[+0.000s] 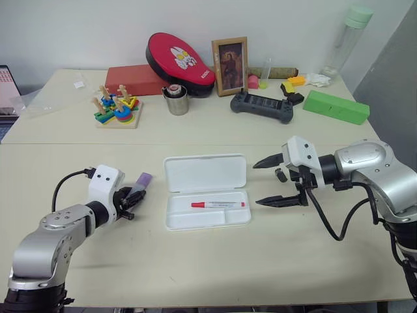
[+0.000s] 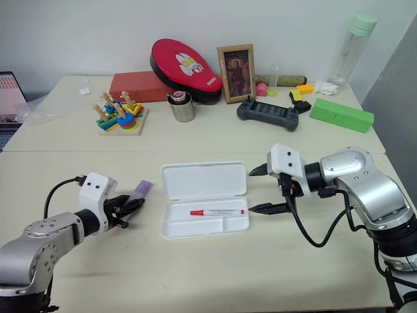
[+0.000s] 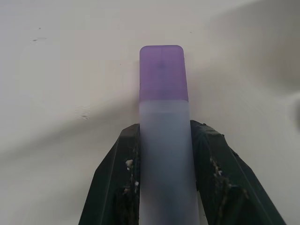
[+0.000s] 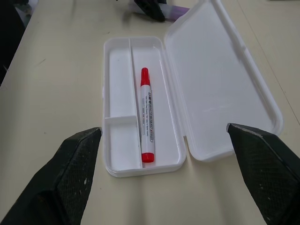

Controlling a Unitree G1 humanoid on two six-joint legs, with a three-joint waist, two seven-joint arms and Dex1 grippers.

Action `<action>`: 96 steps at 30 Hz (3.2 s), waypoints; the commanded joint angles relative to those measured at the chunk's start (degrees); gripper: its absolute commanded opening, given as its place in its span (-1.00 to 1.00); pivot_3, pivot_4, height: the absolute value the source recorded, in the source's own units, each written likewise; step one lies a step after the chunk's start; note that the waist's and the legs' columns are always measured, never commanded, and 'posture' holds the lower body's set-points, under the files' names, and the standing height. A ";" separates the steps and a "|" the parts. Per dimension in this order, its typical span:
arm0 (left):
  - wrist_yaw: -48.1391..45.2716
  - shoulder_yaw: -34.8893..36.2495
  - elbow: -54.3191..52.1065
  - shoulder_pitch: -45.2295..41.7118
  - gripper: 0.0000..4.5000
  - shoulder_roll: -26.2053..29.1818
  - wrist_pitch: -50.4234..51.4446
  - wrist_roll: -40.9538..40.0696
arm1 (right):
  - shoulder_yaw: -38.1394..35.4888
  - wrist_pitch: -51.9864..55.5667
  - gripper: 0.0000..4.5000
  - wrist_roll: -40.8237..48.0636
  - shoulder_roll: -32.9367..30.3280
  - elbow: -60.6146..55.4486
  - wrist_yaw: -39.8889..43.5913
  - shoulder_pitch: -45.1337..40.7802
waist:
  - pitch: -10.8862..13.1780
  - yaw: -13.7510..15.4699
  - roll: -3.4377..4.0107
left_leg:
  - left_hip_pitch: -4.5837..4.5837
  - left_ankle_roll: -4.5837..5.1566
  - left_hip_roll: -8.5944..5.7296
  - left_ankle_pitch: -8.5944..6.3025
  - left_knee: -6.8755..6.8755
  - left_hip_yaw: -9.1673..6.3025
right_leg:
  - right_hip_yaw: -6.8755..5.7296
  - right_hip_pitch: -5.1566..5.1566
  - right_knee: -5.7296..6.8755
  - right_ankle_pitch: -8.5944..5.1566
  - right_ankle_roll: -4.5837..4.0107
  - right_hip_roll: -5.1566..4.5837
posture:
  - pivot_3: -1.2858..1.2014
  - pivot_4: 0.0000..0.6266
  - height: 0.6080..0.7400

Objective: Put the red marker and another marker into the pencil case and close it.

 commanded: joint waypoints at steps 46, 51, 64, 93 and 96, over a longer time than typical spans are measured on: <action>-30.95 -29.04 -3.75 -12.12 -0.46 9.09 -22.86 5.74 | -1.81 -1.68 1.00 -0.59 -0.83 -1.70 -1.86 0.01 | 0.01 0.13 0.02 | -0.01 0.01 0.00 0.00 -0.01 0.04 | 0.02 0.02 -0.04 -0.01 0.00 0.00 | 0.03 -0.52 1.00; -32.32 -30.13 -2.74 -13.70 -0.46 8.91 -24.27 7.77 | -1.81 -1.62 1.00 -0.56 -0.63 -1.75 -1.95 -0.04 | 0.01 0.11 0.02 | 0.00 0.01 0.00 0.00 -0.01 0.04 | 0.01 0.01 -0.03 -0.01 0.00 0.00 | 0.03 -0.52 1.00; -33.68 -31.71 0.39 -14.75 -0.46 7.98 -28.92 13.06 | -2.13 -1.10 1.00 -0.46 -0.56 -2.18 -2.52 0.18 | 0.01 0.11 0.03 | 0.00 0.01 0.00 0.00 -0.01 0.04 | 0.01 0.02 -0.03 -0.01 0.00 0.00 | 0.03 -0.52 1.00; -32.75 -19.41 -10.00 -14.72 0.98 8.50 -20.12 0.56 | -1.96 -0.58 1.00 -0.85 -0.09 -0.62 -3.14 -1.12 | 0.01 0.10 0.02 | 0.00 0.01 0.00 0.00 0.01 0.02 | 0.00 0.03 -0.01 -0.01 0.00 0.00 | 0.03 -0.52 1.00; -32.70 -18.37 -11.05 -13.91 0.98 9.43 -19.63 -0.14 | -2.05 -0.63 1.00 -0.87 -0.11 -0.62 -3.12 -1.03 | 0.01 0.10 0.02 | 0.00 0.01 0.00 0.00 0.01 0.02 | 0.00 0.03 0.00 -0.01 0.00 0.00 | 0.03 -0.52 1.00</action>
